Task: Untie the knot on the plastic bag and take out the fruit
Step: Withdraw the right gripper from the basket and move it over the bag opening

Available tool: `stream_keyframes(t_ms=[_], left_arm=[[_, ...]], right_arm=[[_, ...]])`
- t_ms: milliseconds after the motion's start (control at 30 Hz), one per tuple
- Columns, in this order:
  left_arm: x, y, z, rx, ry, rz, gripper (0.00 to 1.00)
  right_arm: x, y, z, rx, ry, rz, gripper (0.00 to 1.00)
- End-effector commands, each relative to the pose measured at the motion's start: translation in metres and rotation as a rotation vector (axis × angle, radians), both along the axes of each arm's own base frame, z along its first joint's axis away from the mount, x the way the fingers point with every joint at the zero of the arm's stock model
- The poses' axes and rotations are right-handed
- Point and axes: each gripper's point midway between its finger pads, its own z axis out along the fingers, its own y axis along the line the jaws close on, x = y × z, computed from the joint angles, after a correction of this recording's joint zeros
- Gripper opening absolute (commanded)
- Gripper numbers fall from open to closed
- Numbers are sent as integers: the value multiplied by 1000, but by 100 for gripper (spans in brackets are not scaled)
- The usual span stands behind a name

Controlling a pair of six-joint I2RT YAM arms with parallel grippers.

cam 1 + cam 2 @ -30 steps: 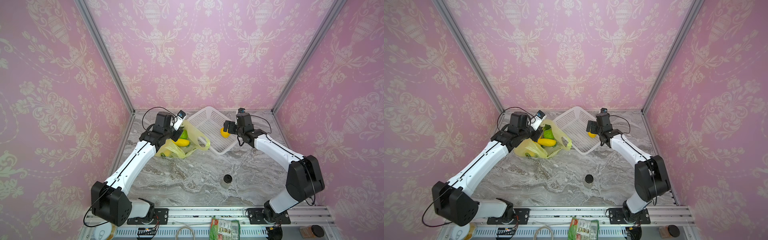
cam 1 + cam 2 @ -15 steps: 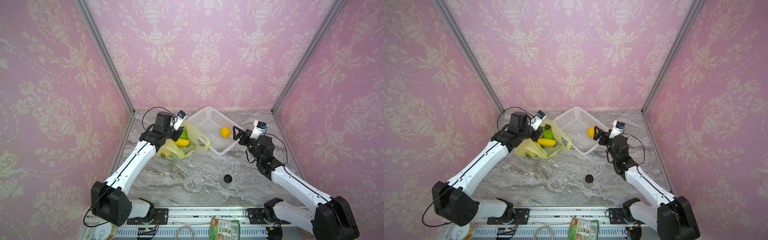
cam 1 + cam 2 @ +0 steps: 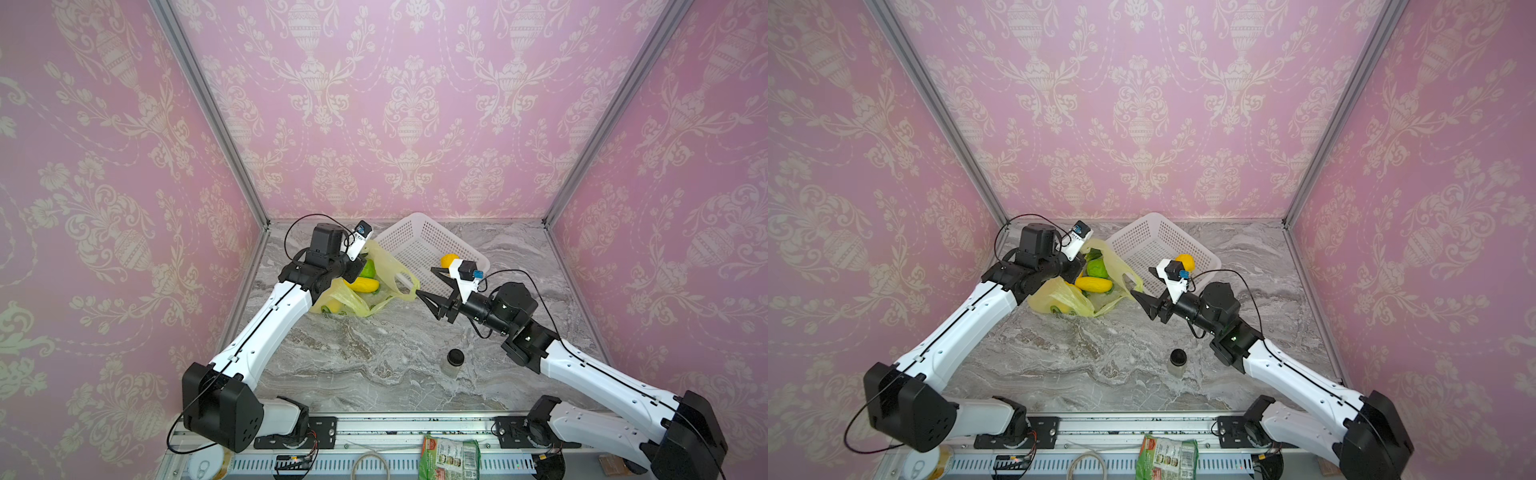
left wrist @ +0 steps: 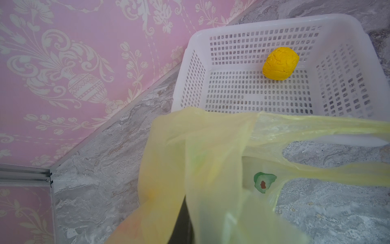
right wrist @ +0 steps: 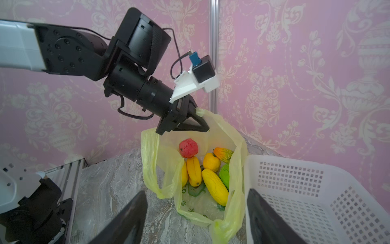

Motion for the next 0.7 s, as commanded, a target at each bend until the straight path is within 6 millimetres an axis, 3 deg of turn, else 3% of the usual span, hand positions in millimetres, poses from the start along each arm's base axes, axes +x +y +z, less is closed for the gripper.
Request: stream_keyframes(t_ms=[0, 100, 467, 533, 667], left_arm=[[1, -2, 7, -37, 5, -4, 8], [1, -3, 6, -37, 6, -5, 8], [1, -3, 8, -39, 3, -6, 8], [0, -3, 8, -39, 4, -6, 8], [0, -3, 9, -40, 2, -8, 8]], right_arm=[[7, 15, -32, -207, -20, 12, 65], [15, 27, -49, -308, 6, 4, 58], [63, 71, -128, -739, 19, -155, 54], [73, 82, -131, -770, 16, -180, 53], [93, 96, -155, -855, 80, -208, 43]])
